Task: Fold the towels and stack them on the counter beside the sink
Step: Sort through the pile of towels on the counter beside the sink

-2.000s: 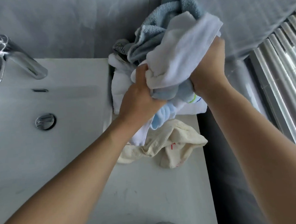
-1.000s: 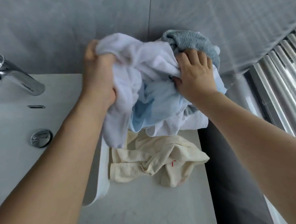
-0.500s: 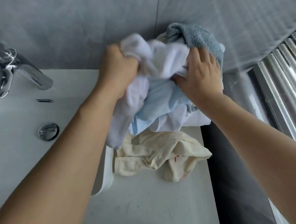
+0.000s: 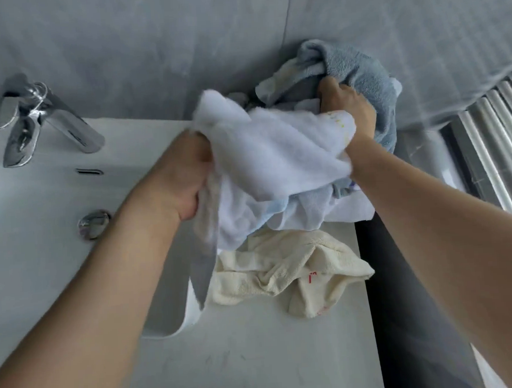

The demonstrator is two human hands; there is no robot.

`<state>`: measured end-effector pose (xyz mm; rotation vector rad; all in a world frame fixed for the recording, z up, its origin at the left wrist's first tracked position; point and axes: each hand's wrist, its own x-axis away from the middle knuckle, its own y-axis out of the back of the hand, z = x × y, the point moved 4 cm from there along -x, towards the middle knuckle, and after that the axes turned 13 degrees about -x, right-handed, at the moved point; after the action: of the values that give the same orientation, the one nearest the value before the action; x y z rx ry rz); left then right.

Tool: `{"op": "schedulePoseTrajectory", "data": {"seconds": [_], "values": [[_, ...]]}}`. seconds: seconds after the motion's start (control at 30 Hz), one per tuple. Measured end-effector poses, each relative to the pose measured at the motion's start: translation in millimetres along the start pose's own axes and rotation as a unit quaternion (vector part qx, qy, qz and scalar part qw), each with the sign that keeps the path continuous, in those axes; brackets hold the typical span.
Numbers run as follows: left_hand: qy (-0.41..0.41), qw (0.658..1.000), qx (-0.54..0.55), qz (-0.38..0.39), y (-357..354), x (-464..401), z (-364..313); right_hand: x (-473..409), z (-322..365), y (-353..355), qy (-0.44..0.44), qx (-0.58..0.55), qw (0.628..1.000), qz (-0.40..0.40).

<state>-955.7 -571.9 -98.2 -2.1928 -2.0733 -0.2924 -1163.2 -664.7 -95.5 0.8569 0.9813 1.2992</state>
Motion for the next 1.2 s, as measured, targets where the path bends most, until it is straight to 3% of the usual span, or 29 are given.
{"op": "schedulePoseTrajectory", "data": {"seconds": [0.1,0.17,0.2,0.23,0.3,0.37,0.43,0.57,0.63,0.73,0.83,0.93,1.07,1.2], "values": [[0.057,0.992,-0.096,0.057,-25,-10,45,-4,-3,14,-0.027,-0.133,0.990,0.023],[0.070,0.983,-0.170,0.005,-34,-27,71,9,-6,20,-0.064,-0.364,0.929,0.031],[0.062,0.974,-0.215,-0.020,-39,-33,79,20,-10,23,-0.064,-0.445,0.892,0.037],[0.042,0.968,-0.246,-0.036,-44,-35,80,34,-10,27,-0.034,-0.461,0.884,0.065],[0.023,0.967,-0.251,-0.031,-49,-37,78,66,-6,20,0.082,-0.267,0.940,0.195],[0.000,0.980,-0.196,-0.026,-47,-37,68,89,-14,-3,0.105,-0.040,0.962,0.248],[-0.042,0.983,-0.176,-0.025,-45,-30,50,95,-18,-22,0.104,0.056,0.979,0.168],[-0.092,0.984,-0.150,0.008,-35,-16,46,92,-10,-29,0.163,0.029,0.984,-0.063],[-0.043,0.977,-0.202,0.050,-30,-8,58,96,-9,-25,0.181,-0.003,0.978,-0.100],[0.017,0.928,-0.343,0.145,-26,10,72,114,-1,-10,0.196,-0.053,0.967,-0.156],[0.003,0.969,-0.206,0.135,-20,31,57,131,12,9,0.214,-0.103,0.946,-0.219],[-0.004,0.988,-0.106,0.112,-26,48,34,143,19,24,0.252,-0.203,0.923,-0.210],[-0.152,0.942,-0.265,0.136,-51,67,20,161,-7,21,0.145,-0.361,0.918,-0.082],[-0.103,0.933,-0.242,0.244,-75,88,40,180,-41,9,0.076,-0.410,0.903,-0.103]]}}
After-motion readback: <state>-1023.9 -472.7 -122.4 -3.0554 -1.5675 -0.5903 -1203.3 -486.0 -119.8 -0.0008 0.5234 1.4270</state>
